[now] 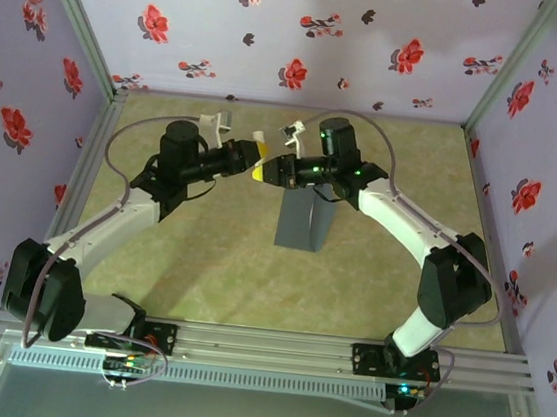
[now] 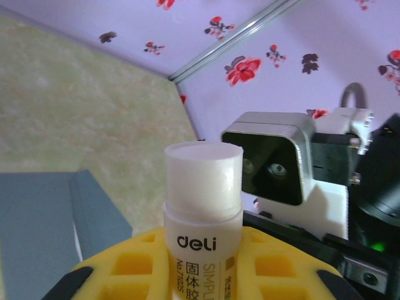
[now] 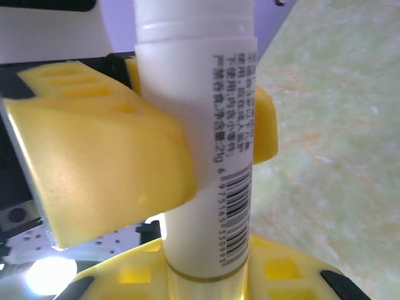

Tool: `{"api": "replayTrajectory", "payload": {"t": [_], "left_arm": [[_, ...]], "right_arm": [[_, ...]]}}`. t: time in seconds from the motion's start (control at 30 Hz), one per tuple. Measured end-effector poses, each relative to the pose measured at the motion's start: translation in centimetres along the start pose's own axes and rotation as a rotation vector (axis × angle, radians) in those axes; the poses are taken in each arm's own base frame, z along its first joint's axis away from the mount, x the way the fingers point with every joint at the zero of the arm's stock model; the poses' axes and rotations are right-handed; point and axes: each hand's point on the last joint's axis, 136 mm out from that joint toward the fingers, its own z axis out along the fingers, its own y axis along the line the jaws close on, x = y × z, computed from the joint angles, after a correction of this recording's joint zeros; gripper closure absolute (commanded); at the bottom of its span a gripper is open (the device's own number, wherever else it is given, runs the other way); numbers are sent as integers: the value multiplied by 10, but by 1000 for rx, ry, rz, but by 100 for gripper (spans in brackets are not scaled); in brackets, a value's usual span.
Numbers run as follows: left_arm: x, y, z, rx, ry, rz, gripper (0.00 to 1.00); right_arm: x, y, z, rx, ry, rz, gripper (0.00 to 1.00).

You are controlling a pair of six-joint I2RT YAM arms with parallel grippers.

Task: Place the letter into the envelope and seal it

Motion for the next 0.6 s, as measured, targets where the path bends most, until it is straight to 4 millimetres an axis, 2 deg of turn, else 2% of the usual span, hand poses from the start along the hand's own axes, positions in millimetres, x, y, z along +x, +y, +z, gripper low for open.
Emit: {"api": "replayTrajectory", "payload": {"t": [0.37,0.6], "left_arm": [[-10,-25,-5,101,-29,29,100],[-14,-34,-7,146,-45,26,100]], "right_arm": [[-8,23,-9,-147,0,-13,78],[-11,30,-14,-196,-4,-27,74]]}}
